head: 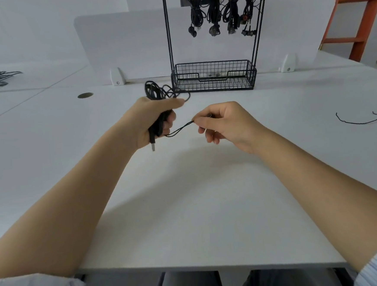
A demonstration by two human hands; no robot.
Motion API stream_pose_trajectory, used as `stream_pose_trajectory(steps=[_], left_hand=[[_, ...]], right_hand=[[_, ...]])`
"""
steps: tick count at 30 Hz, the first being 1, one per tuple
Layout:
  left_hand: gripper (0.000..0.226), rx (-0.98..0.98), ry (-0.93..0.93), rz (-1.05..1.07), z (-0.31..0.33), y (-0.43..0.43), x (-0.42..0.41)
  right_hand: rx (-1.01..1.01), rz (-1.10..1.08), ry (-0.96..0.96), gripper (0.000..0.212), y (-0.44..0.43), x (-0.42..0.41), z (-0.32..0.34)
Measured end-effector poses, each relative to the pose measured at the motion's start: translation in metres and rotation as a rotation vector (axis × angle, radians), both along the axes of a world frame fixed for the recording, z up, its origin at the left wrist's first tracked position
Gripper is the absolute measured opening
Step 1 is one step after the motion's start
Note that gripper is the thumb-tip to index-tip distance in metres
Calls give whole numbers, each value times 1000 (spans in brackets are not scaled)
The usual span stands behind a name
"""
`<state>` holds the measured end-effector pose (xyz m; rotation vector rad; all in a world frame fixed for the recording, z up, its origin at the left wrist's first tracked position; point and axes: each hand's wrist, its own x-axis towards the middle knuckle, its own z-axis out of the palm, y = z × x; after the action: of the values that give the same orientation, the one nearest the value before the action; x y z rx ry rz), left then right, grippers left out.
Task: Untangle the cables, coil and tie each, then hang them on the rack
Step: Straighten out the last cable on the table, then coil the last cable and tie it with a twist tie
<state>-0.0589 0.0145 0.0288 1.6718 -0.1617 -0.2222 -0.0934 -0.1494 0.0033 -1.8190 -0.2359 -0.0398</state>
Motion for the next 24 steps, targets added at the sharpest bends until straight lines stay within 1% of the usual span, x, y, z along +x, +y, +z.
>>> stream_pose_trajectory(steps=[2, 5, 7, 9, 12, 14, 16, 17, 18, 20, 22, 24], left_hand=[[27, 110, -38, -111, -4, -2, -3], [23, 231, -57, -263, -7, -7, -9], [19, 316, -70, -306, -10, -10, -10], [17, 360, -79, -270, -15, -12, -9], [25, 312, -44, -189, -20, -14, -7], [35, 223, -6, -174, -21, -15, -6], [41, 96, 46, -139, -21, -16, -4], [42, 18, 91, -109, -20, -16, -3], [43, -51, 140, -80, -20, -16, -1], [43, -137, 213, -49, -22, -15, 2], [43, -179, 247, -49, -25, -16, 4], [42, -182, 239, -72, -30, -20, 5]], right_hand=[[-7, -12, -43, 14, 0, 0, 1], [-70, -9, -82, 12, -1, -1, 2], [-62, -10, -87, 15, 0, -1, 1], [-62, -19, -89, 15, 2, -1, 1], [-25, -102, -124, 13, -2, -2, 7], [52, -266, -155, 17, -16, 3, 14], [75, -495, -140, 22, -46, 13, 16], [19, -620, -120, 22, -65, 18, 14], [-80, -728, -90, 21, -85, 21, 9], [-363, -856, -18, 17, -127, 20, -1], [-671, -877, 88, 21, -166, 8, -6], [-935, -850, 224, 21, -195, -8, -8]])
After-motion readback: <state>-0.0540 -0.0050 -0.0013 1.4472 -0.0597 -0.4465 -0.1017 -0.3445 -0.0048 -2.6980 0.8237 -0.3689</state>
